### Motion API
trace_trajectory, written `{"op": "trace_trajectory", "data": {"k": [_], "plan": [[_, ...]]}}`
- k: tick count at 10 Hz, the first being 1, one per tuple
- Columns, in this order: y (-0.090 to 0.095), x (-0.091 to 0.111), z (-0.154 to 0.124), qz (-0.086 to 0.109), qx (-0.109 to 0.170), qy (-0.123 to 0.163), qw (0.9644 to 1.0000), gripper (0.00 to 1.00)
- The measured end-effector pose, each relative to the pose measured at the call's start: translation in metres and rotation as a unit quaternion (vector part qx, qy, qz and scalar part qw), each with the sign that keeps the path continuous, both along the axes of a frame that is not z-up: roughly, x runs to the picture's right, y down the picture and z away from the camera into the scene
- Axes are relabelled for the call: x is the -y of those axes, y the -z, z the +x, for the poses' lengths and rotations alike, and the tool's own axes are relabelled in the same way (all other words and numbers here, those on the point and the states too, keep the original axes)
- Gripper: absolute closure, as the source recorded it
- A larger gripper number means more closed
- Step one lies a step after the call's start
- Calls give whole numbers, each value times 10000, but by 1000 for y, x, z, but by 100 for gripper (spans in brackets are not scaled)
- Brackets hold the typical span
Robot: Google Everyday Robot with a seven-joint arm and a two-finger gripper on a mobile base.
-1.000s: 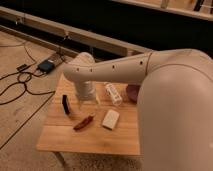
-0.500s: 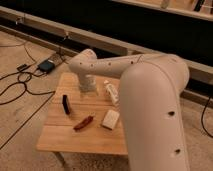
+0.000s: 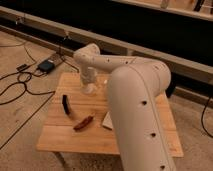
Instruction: Place the ceramic cup over the eraser
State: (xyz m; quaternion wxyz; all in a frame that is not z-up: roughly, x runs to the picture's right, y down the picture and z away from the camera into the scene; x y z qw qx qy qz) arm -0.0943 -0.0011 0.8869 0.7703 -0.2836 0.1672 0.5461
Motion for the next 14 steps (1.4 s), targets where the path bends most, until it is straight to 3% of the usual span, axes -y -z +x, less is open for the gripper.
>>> {"op": "trace_trajectory", "data": {"k": [5, 9, 14], "plan": [[-29, 35, -29, 38, 387, 490, 9980, 35], [-50, 45, -37, 71, 418, 915, 9949, 35], [-71, 56, -39, 206, 350, 1122, 9929, 35]]}}
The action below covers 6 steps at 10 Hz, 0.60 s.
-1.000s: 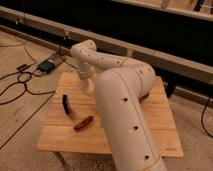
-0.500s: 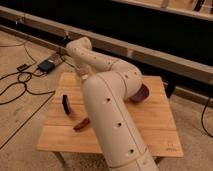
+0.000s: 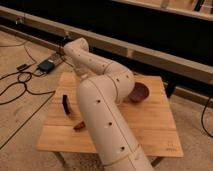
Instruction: Place the ceramic cup over the eraser
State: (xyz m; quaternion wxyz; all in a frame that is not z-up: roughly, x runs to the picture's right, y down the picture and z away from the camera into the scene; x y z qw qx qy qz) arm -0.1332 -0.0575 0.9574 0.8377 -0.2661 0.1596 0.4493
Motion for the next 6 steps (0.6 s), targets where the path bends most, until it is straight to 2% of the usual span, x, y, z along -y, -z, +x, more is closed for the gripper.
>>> {"op": "trace_trajectory", "data": {"k": [3, 6], "plan": [[-2, 14, 0, 132, -2, 15, 9999, 35], [-4, 15, -4, 98, 36, -69, 9999, 35]]}}
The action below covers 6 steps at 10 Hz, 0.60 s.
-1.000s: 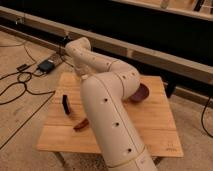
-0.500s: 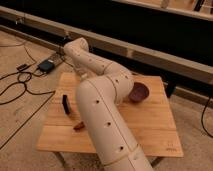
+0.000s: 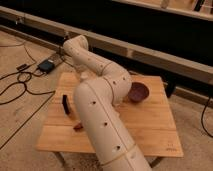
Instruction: Place the ceramic cup over the eraser
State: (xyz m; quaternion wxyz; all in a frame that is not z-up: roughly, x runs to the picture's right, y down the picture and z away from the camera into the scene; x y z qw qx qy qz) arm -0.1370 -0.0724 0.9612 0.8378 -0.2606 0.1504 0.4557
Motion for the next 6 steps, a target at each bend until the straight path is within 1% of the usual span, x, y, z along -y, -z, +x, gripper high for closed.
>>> {"op": "trace_trajectory", "data": {"k": [1, 2, 3, 4, 5, 6], "plan": [[-1, -1, -2, -24, 23, -34, 10000, 35], [-1, -2, -4, -60, 55, -80, 9999, 40], [-1, -3, -5, -83, 60, -98, 9999, 48], [0, -4, -3, -111, 54, -115, 9999, 60], [1, -4, -2, -125, 34, -107, 9999, 68], [3, -3, 1, -130, -17, -74, 9999, 78]]}}
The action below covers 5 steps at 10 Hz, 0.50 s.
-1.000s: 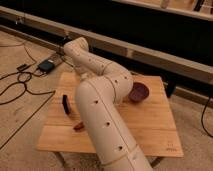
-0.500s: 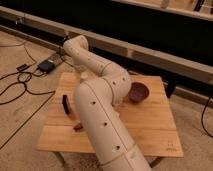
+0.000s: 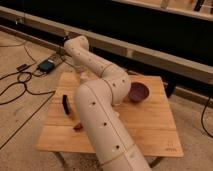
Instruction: Place the ceramic cup over the eraser
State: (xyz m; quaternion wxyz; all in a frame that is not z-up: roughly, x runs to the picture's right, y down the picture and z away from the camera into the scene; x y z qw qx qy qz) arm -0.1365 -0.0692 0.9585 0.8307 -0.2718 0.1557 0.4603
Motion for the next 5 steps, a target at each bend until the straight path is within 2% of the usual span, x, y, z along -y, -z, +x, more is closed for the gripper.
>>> {"op": "trace_trajectory", "data": {"k": [2, 4, 5], "plan": [[9, 5, 7, 30, -145, 65, 9999, 98], [25, 13, 9, 69, -261, 121, 9996, 100], [40, 17, 7, 100, -311, 149, 9994, 100]]}}
